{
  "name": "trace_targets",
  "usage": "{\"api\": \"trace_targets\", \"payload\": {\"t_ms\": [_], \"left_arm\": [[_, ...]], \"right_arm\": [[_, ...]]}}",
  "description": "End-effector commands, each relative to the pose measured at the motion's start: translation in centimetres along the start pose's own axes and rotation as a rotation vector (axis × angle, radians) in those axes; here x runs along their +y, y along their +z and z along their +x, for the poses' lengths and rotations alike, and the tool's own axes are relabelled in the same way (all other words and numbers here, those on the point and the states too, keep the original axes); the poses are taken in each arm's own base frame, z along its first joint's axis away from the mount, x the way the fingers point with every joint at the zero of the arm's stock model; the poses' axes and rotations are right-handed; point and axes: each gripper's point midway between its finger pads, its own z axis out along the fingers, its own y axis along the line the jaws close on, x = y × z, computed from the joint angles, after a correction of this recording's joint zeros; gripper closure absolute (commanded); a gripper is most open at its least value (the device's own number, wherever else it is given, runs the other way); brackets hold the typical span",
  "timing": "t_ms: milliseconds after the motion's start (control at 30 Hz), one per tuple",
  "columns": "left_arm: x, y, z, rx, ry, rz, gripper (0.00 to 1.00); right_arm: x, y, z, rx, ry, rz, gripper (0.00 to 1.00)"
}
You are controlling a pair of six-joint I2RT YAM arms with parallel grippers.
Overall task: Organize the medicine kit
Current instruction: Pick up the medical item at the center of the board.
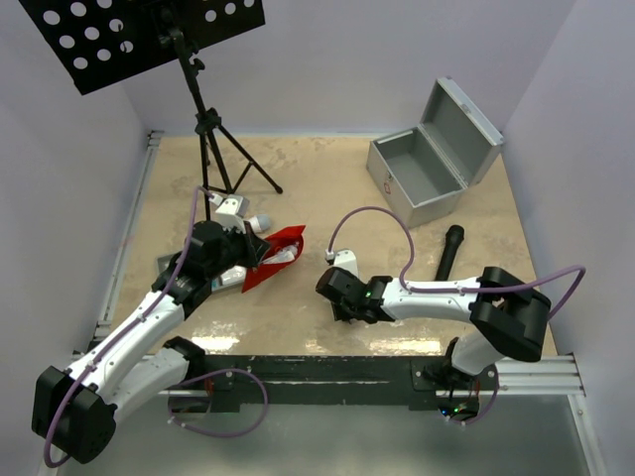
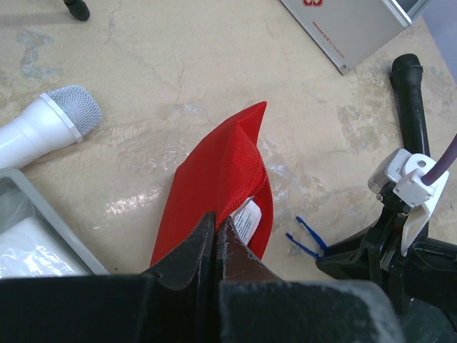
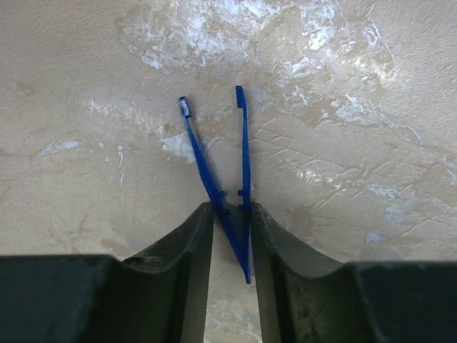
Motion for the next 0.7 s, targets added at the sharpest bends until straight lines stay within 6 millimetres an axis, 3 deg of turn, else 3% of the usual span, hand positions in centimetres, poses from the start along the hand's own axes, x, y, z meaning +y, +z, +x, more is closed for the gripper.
{"api": "trace_targets", "payload": {"t_ms": [0,200,367,500,667], "left_arm": [[-0.4,0.2,-0.4,-0.018,-0.018,0.023,1.00],[-0.6,0.2,-0.4,-0.015,-0.018,0.033,1.00],[-0.9,0.2,-0.8,-0.025,-0.013,0.047,1.00],[-1.2,0.2,-1.0,-0.025,0.001,0.067,1.00],[-2.7,0.1,-1.3,-0.020,0.037,0.147,1.00]], "right_arm": [[0.4,-0.4,-0.4,-0.017,0.021,-0.020,0.73],[0.7,-0.9,-1.0,-0.035,0.034,-0.038,0.84],[1.5,-2.9,-3.4,-0.094,0.056,-0.073,0.89],[2.1,-5.5,-5.6,-0.140,0.057,-0.122,0.91],[3.6,-10.4,-9.2,-0.245,-0.005,-0.249,0.98]]}}
